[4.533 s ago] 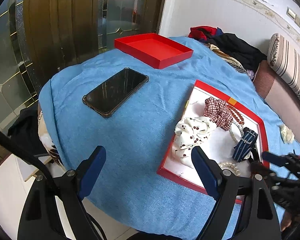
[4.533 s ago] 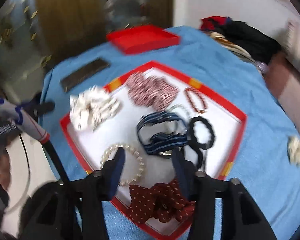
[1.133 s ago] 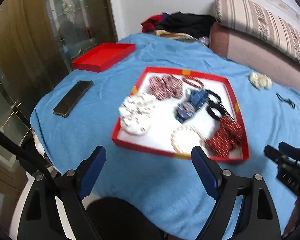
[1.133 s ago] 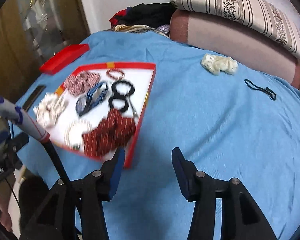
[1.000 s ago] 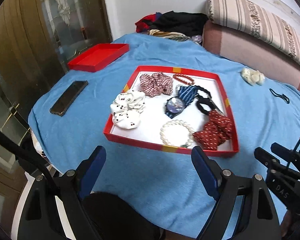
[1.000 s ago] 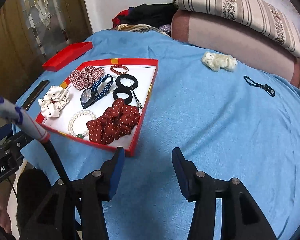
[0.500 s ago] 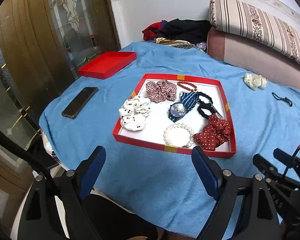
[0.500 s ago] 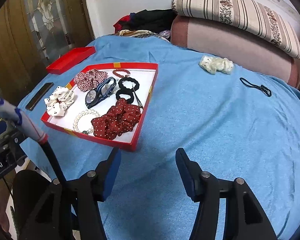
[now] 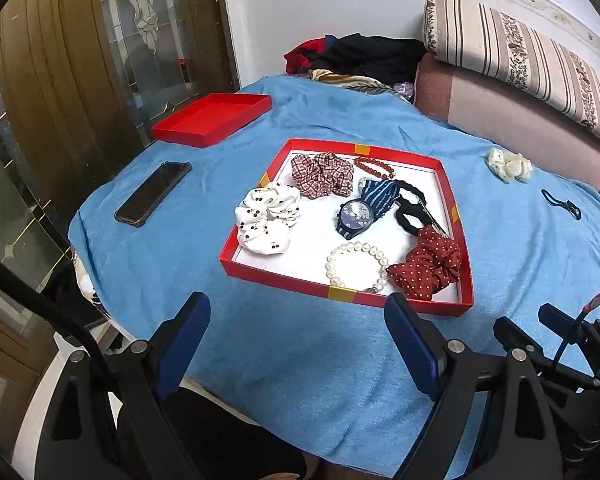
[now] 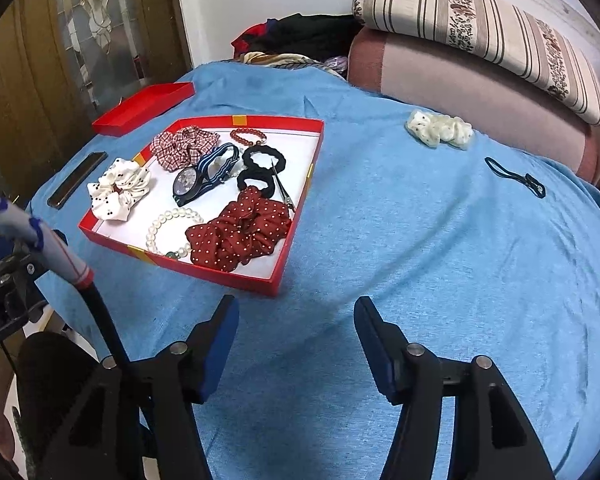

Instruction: Organize jewelry

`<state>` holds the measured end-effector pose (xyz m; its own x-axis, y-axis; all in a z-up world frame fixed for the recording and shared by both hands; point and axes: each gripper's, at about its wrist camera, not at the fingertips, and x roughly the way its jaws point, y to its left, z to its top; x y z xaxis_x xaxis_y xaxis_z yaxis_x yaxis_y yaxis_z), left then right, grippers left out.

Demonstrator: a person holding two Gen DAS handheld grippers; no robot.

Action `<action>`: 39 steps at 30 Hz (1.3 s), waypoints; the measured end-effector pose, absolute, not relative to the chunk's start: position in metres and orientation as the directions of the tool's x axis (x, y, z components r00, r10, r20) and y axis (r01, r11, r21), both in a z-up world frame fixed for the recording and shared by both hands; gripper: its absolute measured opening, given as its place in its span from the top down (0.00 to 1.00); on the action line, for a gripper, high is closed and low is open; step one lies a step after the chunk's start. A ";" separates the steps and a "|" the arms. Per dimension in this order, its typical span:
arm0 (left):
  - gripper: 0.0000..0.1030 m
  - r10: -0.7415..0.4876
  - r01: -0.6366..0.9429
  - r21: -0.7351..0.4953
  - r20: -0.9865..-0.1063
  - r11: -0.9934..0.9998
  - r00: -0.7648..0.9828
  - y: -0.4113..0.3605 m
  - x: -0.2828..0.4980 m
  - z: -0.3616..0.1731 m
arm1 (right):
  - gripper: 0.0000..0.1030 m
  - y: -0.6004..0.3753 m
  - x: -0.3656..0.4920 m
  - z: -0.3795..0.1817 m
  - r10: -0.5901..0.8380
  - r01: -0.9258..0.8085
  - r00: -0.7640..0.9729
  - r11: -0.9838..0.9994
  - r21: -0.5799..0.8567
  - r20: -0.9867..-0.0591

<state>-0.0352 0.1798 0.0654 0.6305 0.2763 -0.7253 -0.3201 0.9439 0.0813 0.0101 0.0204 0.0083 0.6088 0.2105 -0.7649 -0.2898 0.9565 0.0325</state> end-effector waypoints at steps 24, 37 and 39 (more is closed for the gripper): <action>0.15 0.233 -0.319 0.039 -0.767 0.947 0.598 0.194 -0.029 0.048 | 0.32 0.041 0.011 0.006 0.176 -0.318 0.612 0.948 -0.036 -0.771; 0.15 0.228 -0.353 0.003 -0.768 0.936 0.598 0.216 -0.027 0.046 | 0.31 0.062 0.021 0.008 0.169 -0.343 0.604 0.937 -0.063 -0.779; 0.15 0.232 -0.356 0.005 -0.769 0.935 0.596 0.217 -0.027 0.046 | 0.31 0.062 0.021 0.006 0.167 -0.342 0.598 0.938 -0.062 -0.784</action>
